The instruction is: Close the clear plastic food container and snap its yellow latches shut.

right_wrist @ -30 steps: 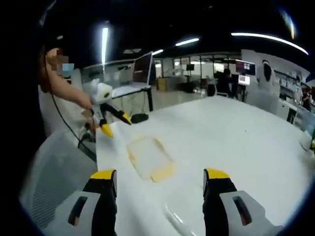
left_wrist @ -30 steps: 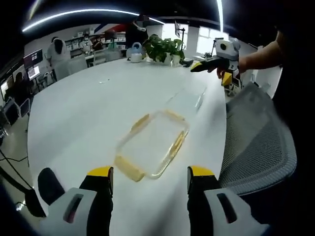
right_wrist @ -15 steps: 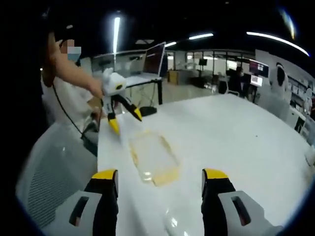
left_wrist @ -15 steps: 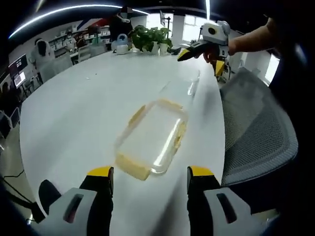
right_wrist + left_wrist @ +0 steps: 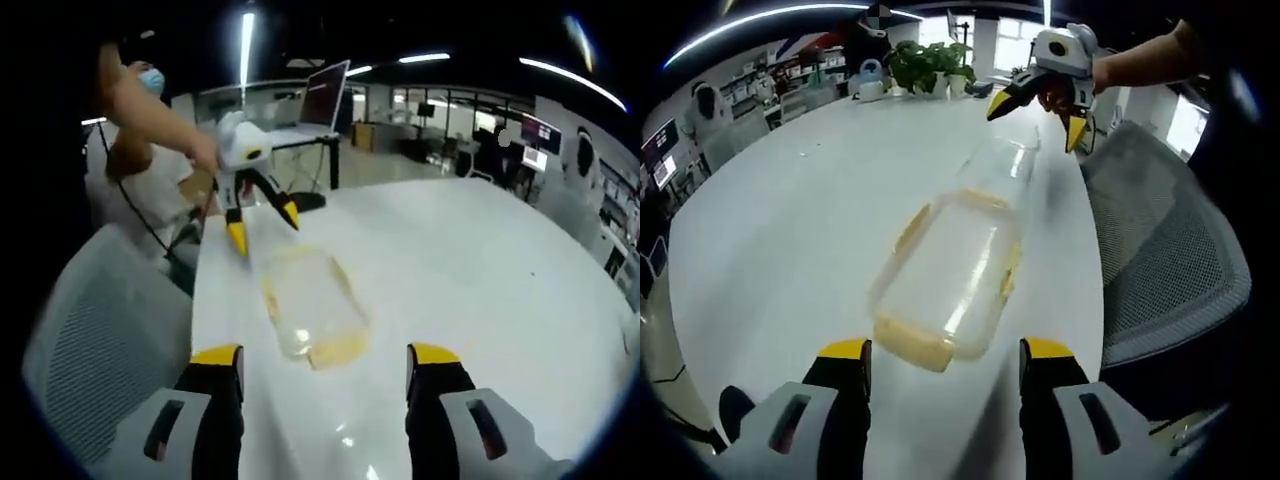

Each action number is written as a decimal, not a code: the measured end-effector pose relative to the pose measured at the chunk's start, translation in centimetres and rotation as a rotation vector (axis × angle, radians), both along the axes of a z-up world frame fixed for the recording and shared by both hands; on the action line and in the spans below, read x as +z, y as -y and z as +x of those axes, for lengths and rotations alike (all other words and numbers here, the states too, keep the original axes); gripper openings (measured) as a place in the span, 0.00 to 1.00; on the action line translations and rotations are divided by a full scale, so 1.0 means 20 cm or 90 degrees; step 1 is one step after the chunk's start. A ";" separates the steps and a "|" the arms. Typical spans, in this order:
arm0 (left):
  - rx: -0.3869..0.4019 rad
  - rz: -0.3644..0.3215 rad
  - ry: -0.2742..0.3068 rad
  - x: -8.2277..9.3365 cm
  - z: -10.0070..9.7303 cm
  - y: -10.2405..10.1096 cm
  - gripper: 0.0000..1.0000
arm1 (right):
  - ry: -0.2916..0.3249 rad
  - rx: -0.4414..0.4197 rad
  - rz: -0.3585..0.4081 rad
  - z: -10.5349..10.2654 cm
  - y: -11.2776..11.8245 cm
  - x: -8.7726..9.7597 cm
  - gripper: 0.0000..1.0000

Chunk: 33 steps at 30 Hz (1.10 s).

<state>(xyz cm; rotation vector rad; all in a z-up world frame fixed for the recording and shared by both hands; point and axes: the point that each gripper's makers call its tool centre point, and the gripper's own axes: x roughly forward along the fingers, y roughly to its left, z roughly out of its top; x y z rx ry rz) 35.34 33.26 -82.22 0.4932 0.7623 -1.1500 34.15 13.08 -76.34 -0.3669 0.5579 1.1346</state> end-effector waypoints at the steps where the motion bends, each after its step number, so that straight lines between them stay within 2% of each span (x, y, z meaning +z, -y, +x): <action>1: -0.002 0.002 0.000 0.00 0.00 0.00 0.59 | -0.002 0.004 -0.005 0.00 0.00 -0.01 0.64; 16: -0.059 0.040 0.003 -0.06 0.03 -0.01 0.59 | -0.014 0.044 -0.052 0.01 -0.08 -0.09 0.63; 22: -0.081 0.058 0.006 -0.07 0.04 -0.02 0.58 | -0.023 0.053 -0.082 0.00 -0.08 -0.14 0.63; 33: -0.107 0.076 0.011 -0.08 0.07 -0.03 0.58 | -0.029 0.068 -0.111 0.04 -0.09 -0.17 0.60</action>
